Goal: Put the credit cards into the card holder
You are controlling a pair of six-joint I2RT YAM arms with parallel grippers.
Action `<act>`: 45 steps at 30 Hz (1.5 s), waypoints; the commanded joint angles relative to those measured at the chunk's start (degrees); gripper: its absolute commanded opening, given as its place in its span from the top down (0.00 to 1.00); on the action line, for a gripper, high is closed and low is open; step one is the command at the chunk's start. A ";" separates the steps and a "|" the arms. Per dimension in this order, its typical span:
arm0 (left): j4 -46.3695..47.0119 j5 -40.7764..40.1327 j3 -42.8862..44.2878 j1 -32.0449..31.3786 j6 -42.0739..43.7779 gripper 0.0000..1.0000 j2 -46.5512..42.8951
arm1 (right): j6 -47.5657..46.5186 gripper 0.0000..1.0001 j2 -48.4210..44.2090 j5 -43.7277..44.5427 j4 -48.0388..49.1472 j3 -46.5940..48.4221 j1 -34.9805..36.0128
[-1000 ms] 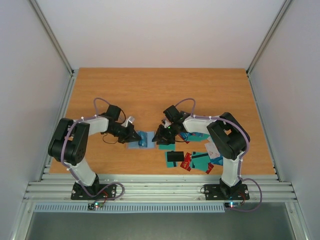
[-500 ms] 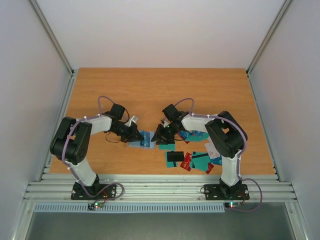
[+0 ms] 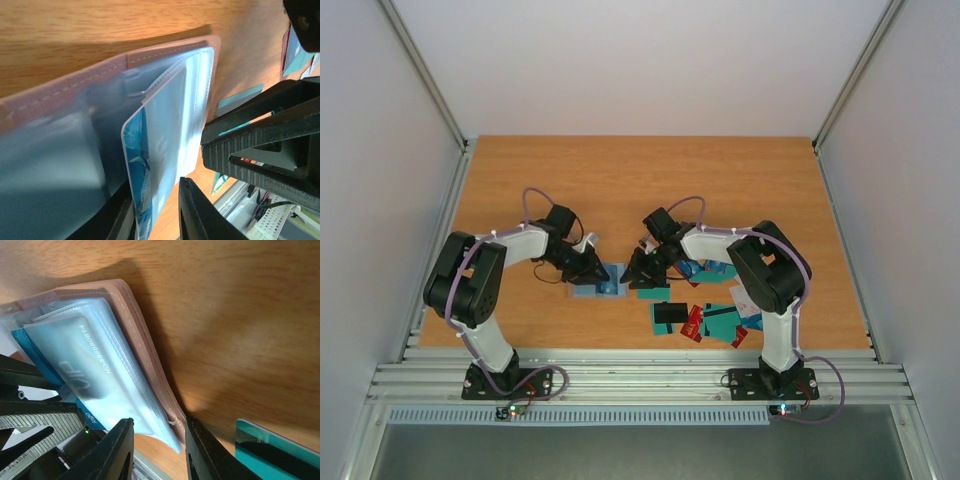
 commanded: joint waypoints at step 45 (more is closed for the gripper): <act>-13.99 -11.42 8.21 -1.71 4.46 0.43 0.25 | 0.55 0.69 3.68 1.86 1.69 -2.07 0.71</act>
